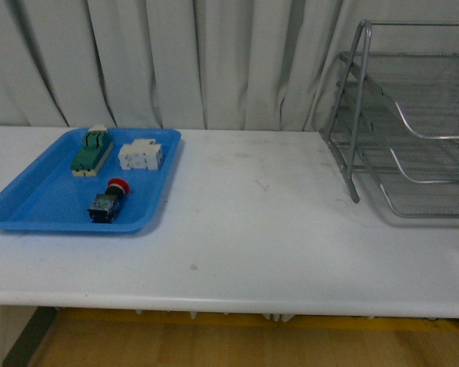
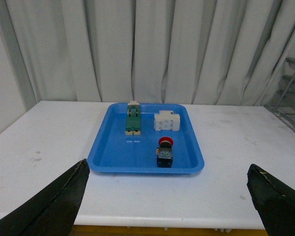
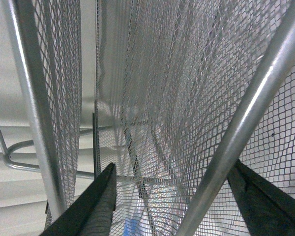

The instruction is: Place button on rack with both arms

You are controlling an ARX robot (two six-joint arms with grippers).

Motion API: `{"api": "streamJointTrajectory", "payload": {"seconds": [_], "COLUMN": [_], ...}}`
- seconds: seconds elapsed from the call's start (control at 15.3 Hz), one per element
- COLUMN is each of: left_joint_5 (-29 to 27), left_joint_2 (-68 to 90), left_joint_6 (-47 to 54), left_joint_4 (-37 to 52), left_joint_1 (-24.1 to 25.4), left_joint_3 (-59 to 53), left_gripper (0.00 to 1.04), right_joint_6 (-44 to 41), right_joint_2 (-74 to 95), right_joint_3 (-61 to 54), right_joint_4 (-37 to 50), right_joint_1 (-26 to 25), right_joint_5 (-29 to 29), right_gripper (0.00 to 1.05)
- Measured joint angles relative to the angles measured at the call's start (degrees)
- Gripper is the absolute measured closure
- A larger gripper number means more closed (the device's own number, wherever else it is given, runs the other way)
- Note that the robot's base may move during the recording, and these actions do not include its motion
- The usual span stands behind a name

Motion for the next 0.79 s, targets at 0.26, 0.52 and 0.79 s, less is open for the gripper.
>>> {"api": "streamJointTrajectory", "payload": {"seconds": [0.26,0.52,0.79], "left_joint_5": [0.00,0.02,0.00], "left_joint_2": [0.00,0.00,0.00], "left_joint_6": [0.02,0.02,0.02], "left_joint_4": [0.00,0.00,0.00], "left_joint_1": [0.00,0.00,0.00], "left_joint_3": [-0.02,0.00,0.00], "left_gripper": [0.07,0.07,0.07], "right_joint_6": [-0.46,4.37,4.94], "right_joint_2": [0.57,2.49,3.91], "right_joint_3": [0.37,-0.98,-2.86], "right_joint_4": [2.75,7.58,12.72], "right_joint_1": [0.22,-0.39,-2.47], "right_joint_5": [-0.72,-1.46,-3.15], "right_gripper": [0.79,1.00,1.00]}}
